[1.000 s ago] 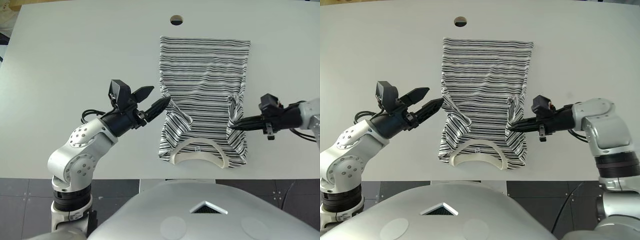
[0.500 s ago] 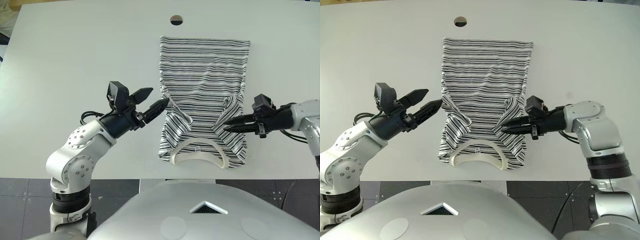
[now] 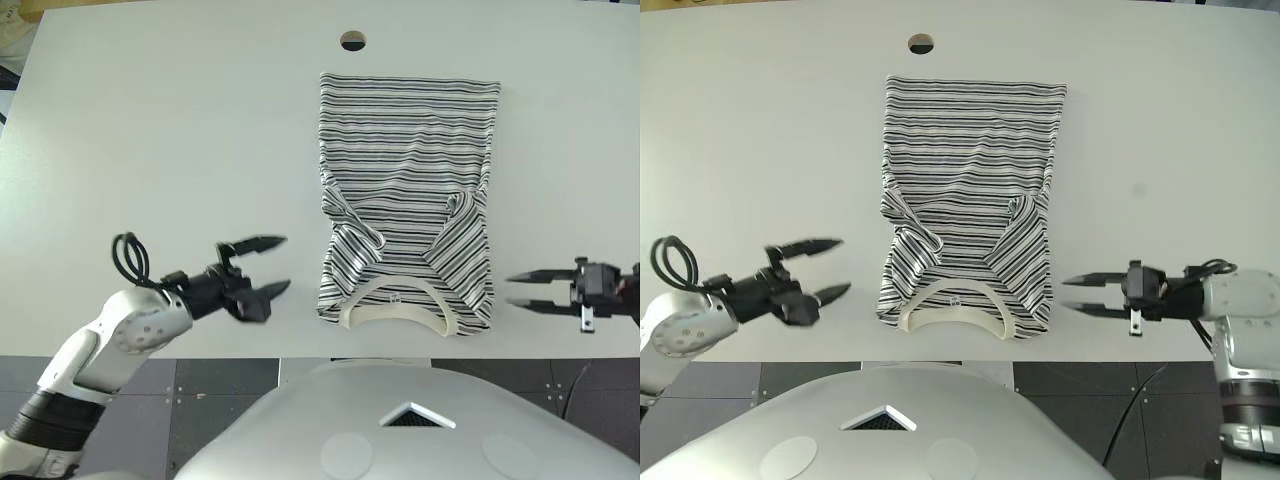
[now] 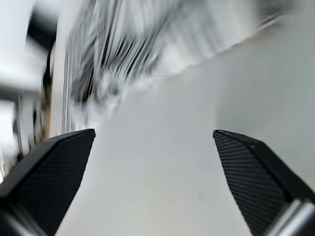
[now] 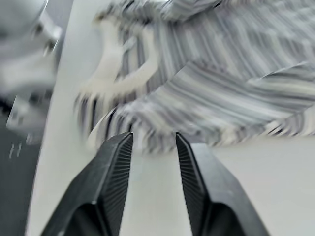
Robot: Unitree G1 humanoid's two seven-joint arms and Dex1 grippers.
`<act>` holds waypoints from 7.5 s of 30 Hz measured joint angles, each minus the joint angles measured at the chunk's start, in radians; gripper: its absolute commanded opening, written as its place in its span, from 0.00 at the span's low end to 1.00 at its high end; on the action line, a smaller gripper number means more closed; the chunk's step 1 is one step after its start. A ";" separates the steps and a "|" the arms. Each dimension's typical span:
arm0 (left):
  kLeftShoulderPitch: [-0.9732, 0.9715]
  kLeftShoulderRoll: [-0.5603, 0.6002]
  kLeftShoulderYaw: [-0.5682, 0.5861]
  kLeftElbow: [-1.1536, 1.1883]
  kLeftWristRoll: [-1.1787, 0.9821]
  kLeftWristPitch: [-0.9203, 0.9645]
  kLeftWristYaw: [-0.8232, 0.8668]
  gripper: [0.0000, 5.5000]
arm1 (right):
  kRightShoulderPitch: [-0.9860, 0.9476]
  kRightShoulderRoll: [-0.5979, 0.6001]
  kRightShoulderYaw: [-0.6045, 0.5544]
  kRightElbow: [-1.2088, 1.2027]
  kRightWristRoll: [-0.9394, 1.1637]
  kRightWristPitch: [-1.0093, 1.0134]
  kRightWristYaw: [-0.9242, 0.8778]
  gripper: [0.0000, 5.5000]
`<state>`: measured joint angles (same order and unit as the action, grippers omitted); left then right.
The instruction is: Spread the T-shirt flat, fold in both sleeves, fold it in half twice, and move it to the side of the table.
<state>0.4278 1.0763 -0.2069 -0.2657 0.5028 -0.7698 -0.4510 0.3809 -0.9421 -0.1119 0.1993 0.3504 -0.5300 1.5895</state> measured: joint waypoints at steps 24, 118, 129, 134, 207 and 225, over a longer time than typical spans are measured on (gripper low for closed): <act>-0.150 -0.103 -0.106 0.052 0.065 -0.135 -0.023 0.93 | -0.046 -0.027 0.222 0.075 -0.252 -0.577 -0.389 0.48; -0.787 -0.528 -0.005 0.805 -0.639 0.532 -0.353 0.02 | -0.913 0.466 0.327 0.656 -0.499 -0.102 -0.896 0.02; -0.900 -0.588 0.054 1.046 -0.608 0.603 -0.357 0.34 | -1.048 0.543 0.337 0.904 -0.587 -0.075 -1.076 0.33; -1.021 -0.640 0.238 1.181 -0.767 0.841 -0.340 0.34 | -1.109 0.578 0.329 0.995 -0.616 0.088 -1.210 0.33; -0.200 0.024 -0.247 0.194 -0.006 -0.021 0.225 0.64 | -0.274 0.186 0.251 0.036 -0.458 -0.623 -0.423 0.68; -0.237 -0.095 -0.221 0.247 0.080 -0.028 0.227 0.45 | -0.455 0.241 0.440 0.174 -0.769 -0.680 -0.862 0.46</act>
<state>0.1906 0.9812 -0.4281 -0.0184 0.5832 -0.7983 -0.2241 -0.0741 -0.7006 0.3283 0.3736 -0.4190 -1.2103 0.7276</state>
